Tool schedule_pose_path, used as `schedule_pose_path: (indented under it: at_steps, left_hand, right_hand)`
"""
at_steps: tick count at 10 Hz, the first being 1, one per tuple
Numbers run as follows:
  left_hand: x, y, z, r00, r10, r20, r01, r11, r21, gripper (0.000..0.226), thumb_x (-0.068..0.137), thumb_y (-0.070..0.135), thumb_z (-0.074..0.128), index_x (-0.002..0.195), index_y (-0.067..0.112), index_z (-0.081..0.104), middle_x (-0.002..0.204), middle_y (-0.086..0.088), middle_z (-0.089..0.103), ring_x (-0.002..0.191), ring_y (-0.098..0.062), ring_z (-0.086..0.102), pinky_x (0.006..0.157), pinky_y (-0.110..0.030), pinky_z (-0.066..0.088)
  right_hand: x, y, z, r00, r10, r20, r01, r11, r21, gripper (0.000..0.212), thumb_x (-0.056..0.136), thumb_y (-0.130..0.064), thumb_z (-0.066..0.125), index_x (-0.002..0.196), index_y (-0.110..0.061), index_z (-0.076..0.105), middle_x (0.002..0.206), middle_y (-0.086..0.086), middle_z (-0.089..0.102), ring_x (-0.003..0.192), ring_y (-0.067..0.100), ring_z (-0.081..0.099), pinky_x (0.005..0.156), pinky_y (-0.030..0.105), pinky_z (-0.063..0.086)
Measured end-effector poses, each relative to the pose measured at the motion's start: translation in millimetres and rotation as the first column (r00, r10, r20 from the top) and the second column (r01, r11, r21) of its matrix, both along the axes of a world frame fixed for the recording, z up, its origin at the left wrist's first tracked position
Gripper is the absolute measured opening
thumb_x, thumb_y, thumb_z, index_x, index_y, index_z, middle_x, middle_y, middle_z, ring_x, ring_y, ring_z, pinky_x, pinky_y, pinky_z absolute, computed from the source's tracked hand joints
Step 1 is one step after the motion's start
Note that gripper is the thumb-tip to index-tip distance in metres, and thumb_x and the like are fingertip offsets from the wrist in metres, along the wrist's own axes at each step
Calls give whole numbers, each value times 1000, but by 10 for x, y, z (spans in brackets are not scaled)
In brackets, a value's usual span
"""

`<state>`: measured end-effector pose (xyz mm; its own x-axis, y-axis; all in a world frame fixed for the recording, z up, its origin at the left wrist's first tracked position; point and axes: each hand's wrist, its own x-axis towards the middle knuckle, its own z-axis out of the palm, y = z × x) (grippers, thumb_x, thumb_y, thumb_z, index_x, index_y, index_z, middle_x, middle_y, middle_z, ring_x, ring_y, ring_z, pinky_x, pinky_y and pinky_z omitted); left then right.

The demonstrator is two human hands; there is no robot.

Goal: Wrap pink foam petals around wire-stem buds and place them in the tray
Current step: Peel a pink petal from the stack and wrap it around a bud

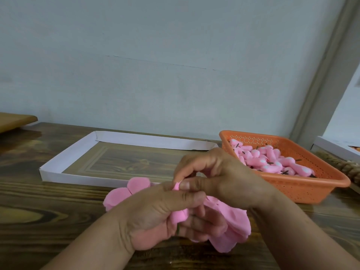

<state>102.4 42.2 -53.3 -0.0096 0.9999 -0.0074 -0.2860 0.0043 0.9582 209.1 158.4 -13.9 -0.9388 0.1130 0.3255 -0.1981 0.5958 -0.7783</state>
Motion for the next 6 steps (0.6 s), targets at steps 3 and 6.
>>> schedule_pose_path:
  at_steps: [3,6]
  left_hand:
    - [-125,240,18,821,450,352,-460,886,-59,41,90,38,51,58,13,48,68,-10,71,72,-23,73,77,-41,55]
    - [-69,411,213,785,477,395,-476,873,-109,45,98,47,37,87,15,66,89,-3,76,79,-18,67,67,-33,51]
  right_hand:
    - [-26,-117,-28,854,-349,-386,415,904,100,10,76,-14,65,75,-24,64,67,-7,63,63,2,56,61,15,46]
    - [-103,-181,-186,806,-193,-560,565,532,630,12,75,-13,69,77,-4,62,67,8,61,55,28,57,43,37,45]
